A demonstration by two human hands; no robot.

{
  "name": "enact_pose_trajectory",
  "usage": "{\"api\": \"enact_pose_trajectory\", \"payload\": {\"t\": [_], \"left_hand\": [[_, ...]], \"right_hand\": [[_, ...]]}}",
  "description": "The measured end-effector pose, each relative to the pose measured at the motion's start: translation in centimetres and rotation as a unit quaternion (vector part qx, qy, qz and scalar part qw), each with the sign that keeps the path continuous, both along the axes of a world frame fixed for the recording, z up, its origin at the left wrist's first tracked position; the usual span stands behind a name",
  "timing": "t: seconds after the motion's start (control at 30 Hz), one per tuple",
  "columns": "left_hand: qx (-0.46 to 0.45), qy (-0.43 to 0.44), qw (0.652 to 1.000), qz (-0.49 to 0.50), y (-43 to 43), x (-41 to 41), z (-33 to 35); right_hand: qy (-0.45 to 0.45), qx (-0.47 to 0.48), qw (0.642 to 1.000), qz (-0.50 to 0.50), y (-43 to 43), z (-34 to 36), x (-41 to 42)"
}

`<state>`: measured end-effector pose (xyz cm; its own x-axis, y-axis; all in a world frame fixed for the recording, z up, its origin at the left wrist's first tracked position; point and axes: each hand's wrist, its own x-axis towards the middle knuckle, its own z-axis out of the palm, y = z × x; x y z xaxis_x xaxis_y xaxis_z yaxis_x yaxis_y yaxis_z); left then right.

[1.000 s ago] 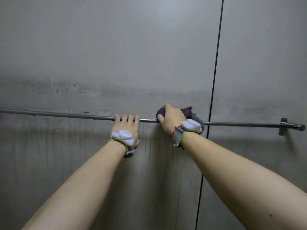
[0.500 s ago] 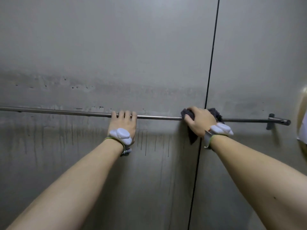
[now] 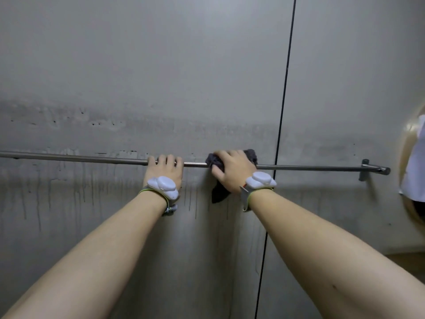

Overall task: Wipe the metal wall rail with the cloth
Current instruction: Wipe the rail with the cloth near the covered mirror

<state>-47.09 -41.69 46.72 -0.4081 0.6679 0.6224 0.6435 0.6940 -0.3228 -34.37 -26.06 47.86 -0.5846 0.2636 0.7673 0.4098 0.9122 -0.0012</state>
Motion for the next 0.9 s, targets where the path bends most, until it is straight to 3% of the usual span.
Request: {"api": "enact_pose_trajectory", "payload": {"t": [0.13, 0.27, 0.33, 0.4, 0.43, 0.53, 0.67, 0.73, 0.8, 0.9], "left_hand": [[-0.001, 0.003, 1.0, 0.008, 0.3, 0.0, -0.1], [-0.011, 0.001, 1.0, 0.027, 0.6, 0.4, 0.1], [-0.021, 0.005, 0.999, 0.036, 0.4, 0.4, 0.2], [-0.024, 0.003, 0.999, 0.033, 0.3, 0.6, 0.3], [-0.027, 0.003, 0.999, 0.032, 0.1, 0.5, 0.3], [-0.033, 0.011, 0.999, 0.014, -0.1, 0.0, 0.6], [-0.021, 0.006, 1.0, -0.006, -0.4, -0.5, 0.4], [-0.022, 0.012, 1.0, -0.009, -0.5, -0.3, 0.4], [-0.029, 0.01, 1.0, -0.006, -0.7, -0.2, 0.4], [-0.041, 0.004, 0.999, -0.004, -1.1, -0.3, 0.4]], "right_hand": [[0.064, -0.127, 0.977, -0.161, 4.7, -1.6, 5.5], [0.231, -0.28, 0.917, -0.166, 4.0, -2.4, 5.4], [0.357, -0.377, 0.845, -0.13, 1.6, -1.6, 2.8], [0.447, -0.5, 0.737, -0.085, -1.0, -0.3, 0.2], [0.467, -0.548, 0.692, -0.059, -2.2, 0.2, -1.1], [0.464, -0.634, 0.618, 0.029, -5.5, 1.1, -4.8], [0.357, -0.717, 0.588, 0.111, -8.8, 0.7, -6.9], [0.406, -0.703, 0.57, 0.125, -7.7, 0.4, -6.5], [0.457, -0.661, 0.588, 0.091, -5.6, 0.4, -4.8], [0.548, -0.596, 0.586, 0.022, -1.7, 0.6, -0.9]]}}
